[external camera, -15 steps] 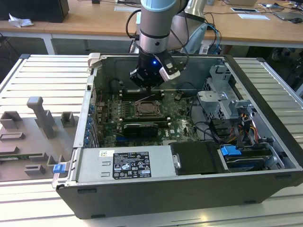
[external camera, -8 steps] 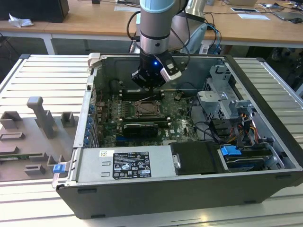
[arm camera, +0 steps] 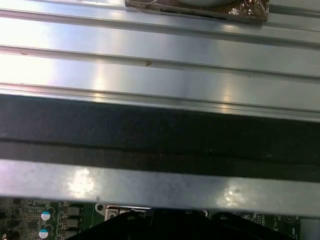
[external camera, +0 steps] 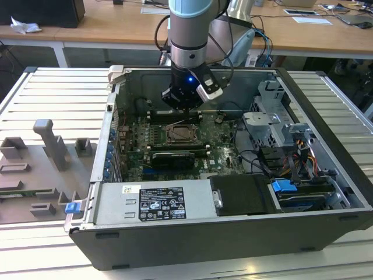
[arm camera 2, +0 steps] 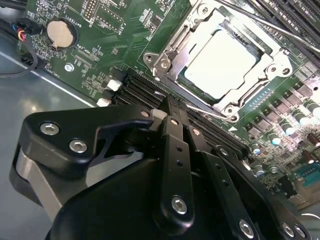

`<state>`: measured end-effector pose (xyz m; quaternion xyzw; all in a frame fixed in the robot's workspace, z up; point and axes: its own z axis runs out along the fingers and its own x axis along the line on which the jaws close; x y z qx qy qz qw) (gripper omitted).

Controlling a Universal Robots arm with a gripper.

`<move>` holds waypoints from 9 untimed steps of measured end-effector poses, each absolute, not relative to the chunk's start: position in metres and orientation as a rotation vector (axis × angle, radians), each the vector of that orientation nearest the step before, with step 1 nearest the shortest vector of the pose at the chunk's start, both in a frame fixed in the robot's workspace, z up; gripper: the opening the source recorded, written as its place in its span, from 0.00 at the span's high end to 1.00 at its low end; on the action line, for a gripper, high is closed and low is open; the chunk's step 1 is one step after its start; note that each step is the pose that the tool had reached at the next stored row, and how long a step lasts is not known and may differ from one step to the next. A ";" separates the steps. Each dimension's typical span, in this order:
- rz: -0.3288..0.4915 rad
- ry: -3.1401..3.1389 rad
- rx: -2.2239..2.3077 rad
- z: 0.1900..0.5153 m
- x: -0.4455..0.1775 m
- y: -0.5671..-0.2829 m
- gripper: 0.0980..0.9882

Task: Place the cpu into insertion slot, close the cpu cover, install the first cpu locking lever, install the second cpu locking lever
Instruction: 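Install the first cpu locking lever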

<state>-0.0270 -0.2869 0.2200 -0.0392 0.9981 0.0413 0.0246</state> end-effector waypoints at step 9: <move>0.128 3.087 -0.122 0.210 -0.027 -0.287 0.99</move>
